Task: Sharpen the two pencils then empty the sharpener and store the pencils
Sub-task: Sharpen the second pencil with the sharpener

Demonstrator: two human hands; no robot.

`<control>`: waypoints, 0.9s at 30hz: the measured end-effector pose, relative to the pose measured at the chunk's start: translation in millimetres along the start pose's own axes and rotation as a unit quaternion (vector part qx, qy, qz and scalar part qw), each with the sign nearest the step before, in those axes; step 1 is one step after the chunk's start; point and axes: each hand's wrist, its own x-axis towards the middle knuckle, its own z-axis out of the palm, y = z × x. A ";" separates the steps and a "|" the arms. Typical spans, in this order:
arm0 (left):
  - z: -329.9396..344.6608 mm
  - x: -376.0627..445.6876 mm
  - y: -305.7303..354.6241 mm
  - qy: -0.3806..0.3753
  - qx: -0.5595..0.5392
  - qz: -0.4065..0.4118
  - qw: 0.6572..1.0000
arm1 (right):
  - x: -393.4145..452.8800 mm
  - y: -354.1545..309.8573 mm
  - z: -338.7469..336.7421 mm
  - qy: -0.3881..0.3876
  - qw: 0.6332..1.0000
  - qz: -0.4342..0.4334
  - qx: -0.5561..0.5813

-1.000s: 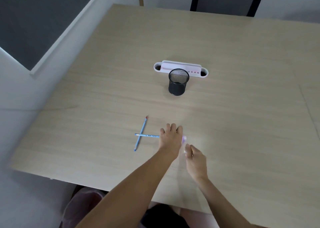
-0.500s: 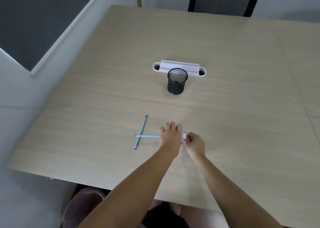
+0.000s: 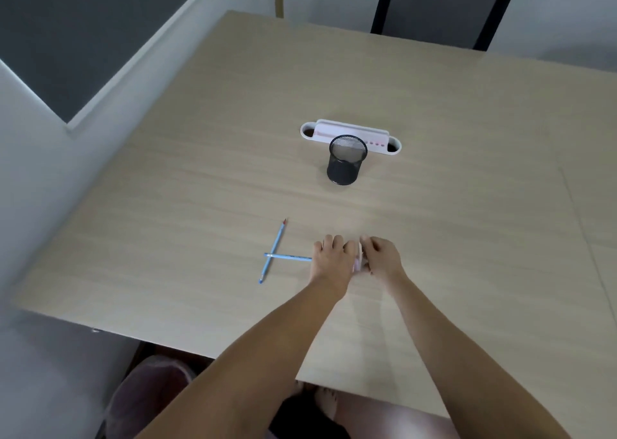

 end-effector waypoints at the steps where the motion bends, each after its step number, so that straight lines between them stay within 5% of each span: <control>1: 0.7 0.2 -0.4 0.000 -0.002 -0.002 1.000 | 5.6 3.3 5.9 0.010 1.000 0.025 -0.014; 4: -0.5 0.0 -0.4 -0.011 0.006 -0.011 1.000 | -5.8 18.6 23.2 0.023 0.997 0.068 -0.008; 11: 3.3 2.2 0.1 -0.004 0.022 -0.015 1.000 | -62.8 30.3 0.5 -0.048 0.998 0.011 -0.026; 16: 5.6 2.8 2.0 0.011 0.001 -0.028 1.000 | -15.5 -3.0 -5.0 0.017 0.999 -0.041 -0.007; 19: 4.2 1.2 2.1 0.003 -0.003 -0.020 1.000 | 9.2 7.2 11.5 0.026 0.999 0.027 -0.033; 27: 3.1 0.9 2.7 -0.004 0.033 -0.023 0.999 | -41.3 49.6 19.6 0.035 0.997 -0.012 -0.069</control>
